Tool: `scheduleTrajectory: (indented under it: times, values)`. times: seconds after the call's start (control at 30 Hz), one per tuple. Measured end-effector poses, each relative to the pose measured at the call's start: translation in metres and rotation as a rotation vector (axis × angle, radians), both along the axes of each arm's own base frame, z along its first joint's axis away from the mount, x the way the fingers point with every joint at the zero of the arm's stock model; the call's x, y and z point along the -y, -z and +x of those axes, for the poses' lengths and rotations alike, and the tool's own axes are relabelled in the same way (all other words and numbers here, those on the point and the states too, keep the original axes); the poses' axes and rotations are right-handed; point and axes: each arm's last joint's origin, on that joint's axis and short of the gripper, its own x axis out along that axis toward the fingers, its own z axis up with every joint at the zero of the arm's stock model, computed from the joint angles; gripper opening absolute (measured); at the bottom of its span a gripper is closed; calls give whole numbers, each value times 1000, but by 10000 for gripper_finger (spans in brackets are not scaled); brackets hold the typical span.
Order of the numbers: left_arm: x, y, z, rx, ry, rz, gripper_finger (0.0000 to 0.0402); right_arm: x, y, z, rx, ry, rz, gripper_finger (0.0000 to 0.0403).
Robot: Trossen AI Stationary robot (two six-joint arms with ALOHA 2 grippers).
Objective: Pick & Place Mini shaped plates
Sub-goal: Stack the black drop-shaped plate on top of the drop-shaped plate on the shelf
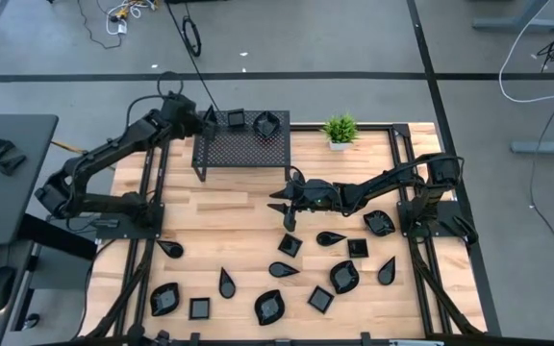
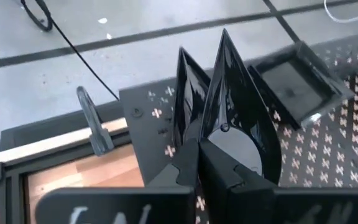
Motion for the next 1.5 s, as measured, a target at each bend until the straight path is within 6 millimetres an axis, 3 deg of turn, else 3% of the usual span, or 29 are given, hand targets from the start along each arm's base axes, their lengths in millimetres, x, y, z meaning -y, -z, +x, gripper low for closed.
scheduleTrajectory:
  times: [0.43, 0.9, 1.07, 1.27, 1.5]
  values:
    - [-11, 18, 8, -15, -48, -41, 35, 0, 0, 0, 3, 2, 4, 152]
    - [-14, 14, 8, -20, -87, 15, 83, 0, 0, 0, 4, 4, 14, 152]
    - [-7, 6, 8, -38, 8, 42, 89, 0, 0, 0, 4, 5, 15, 152]
    - [14, -5, 5, -16, 159, 0, 64, 0, 0, 0, 7, 7, 23, 152]
    - [9, 8, 6, -77, 169, -60, 6, 0, -6, 2, 66, -5, -16, 152]
